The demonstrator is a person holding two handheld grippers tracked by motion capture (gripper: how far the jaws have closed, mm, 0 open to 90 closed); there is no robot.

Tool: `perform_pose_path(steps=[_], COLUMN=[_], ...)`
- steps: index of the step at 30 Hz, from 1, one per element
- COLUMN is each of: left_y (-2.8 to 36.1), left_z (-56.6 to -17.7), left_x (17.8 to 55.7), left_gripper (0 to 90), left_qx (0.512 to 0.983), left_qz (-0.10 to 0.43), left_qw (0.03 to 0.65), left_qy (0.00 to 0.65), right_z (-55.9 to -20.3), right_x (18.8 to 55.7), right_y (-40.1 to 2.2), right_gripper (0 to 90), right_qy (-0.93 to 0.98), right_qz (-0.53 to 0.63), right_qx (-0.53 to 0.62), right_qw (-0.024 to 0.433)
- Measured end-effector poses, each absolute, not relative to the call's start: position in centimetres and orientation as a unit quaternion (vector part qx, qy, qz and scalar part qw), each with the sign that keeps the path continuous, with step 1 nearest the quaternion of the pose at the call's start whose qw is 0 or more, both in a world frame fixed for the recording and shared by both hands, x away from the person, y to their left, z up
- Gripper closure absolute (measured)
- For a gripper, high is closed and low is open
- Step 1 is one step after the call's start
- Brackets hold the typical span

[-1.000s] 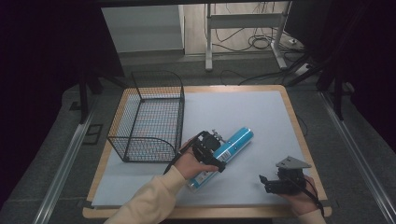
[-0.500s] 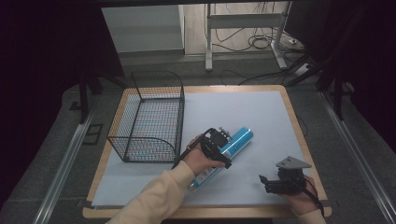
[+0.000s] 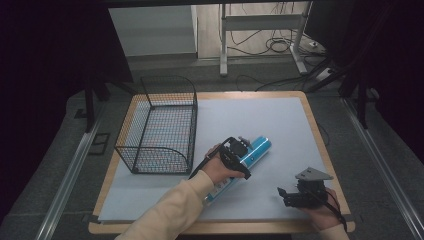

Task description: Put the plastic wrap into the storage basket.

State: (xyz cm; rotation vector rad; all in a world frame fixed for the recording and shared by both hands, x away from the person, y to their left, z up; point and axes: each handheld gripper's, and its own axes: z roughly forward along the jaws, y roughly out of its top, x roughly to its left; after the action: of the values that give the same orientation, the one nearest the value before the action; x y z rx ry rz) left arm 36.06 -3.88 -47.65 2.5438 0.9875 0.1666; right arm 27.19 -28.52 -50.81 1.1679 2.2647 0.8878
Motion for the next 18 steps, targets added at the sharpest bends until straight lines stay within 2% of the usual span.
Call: perform_pose_path(steps=[12, 14, 18], left_y=[-4.5, -4.6, -4.4], left_z=[-49.1, -49.3, -49.4], left_x=[36.6, 36.6, 36.8], left_gripper=[20.0, 25.7, 31.0], left_qx=[0.915, 0.915, 0.913], left_qz=[0.043, 0.043, 0.043], left_qw=[0.168, 0.164, 0.162], left_qy=[0.365, 0.366, 0.371], right_z=[-50.8, -50.8, -50.8], right_x=[27.2, 27.2, 27.2], right_y=[-28.5, -28.5, -28.5], right_gripper=[8.7, 8.7, 8.7], right_qy=[0.819, 0.819, 0.819], right_qz=[0.321, 0.320, 0.320], right_qx=[0.422, 0.422, 0.422], right_qw=[0.221, 0.221, 0.221])
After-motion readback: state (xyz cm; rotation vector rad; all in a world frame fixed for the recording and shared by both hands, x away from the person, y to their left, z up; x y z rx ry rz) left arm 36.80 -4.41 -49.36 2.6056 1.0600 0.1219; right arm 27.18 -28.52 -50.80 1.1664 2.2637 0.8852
